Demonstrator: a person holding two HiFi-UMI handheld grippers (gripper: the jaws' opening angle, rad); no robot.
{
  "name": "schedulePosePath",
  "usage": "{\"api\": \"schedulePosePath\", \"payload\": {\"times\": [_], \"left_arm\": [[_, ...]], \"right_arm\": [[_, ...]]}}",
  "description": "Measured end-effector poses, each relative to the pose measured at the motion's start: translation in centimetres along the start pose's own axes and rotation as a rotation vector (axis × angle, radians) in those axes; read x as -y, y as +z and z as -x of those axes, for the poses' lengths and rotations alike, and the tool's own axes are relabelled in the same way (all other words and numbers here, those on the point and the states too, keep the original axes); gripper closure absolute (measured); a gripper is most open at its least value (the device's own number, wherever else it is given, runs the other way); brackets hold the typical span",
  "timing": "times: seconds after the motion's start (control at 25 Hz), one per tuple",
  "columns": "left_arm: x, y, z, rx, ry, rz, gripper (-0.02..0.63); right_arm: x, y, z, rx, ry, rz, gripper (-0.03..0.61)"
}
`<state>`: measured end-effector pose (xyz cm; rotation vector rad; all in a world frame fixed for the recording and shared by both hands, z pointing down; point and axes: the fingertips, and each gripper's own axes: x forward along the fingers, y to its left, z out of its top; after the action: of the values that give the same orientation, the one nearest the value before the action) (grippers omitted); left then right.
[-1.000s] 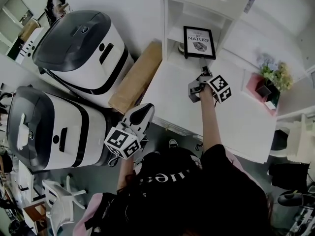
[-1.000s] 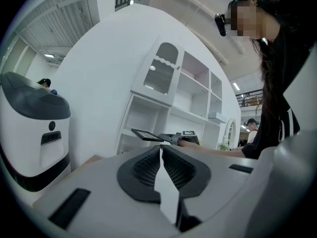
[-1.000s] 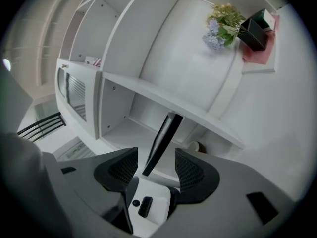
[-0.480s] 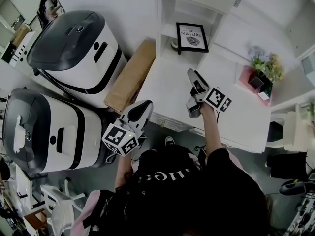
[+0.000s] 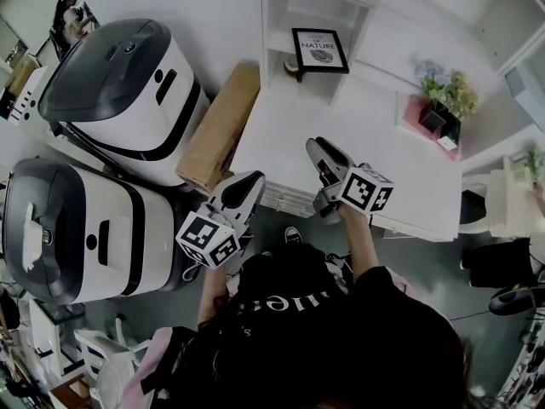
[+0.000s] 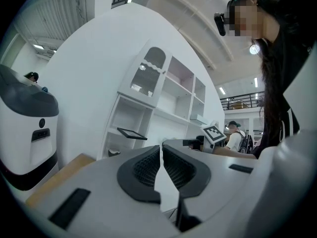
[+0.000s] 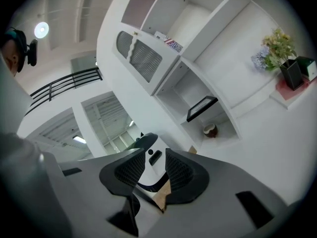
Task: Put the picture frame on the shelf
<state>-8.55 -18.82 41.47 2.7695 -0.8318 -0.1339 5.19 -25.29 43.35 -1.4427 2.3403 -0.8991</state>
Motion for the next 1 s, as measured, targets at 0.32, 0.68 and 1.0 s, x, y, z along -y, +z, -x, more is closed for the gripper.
{"api": "schedulePosePath", "payload": {"times": [0.32, 0.68, 1.0], "left_arm": [[1.7, -1.3, 3.0, -0.018, -0.039, 0.019, 0.584], [4.1, -2.6, 3.6, -0.041, -0.105, 0.038, 0.584], [5.9, -2.7, 2.5, -0.045, -0.146, 0.028, 0.584]], "right_arm": [[-3.1, -4.2, 3.4, -0.028, -0.036, 0.036, 0.485], [-4.8, -7.0, 6.7, -0.052, -0.07, 0.057, 0.499], [-5.2, -7.3, 8.2, -0.061, -0.066, 0.098, 0.503]]}}
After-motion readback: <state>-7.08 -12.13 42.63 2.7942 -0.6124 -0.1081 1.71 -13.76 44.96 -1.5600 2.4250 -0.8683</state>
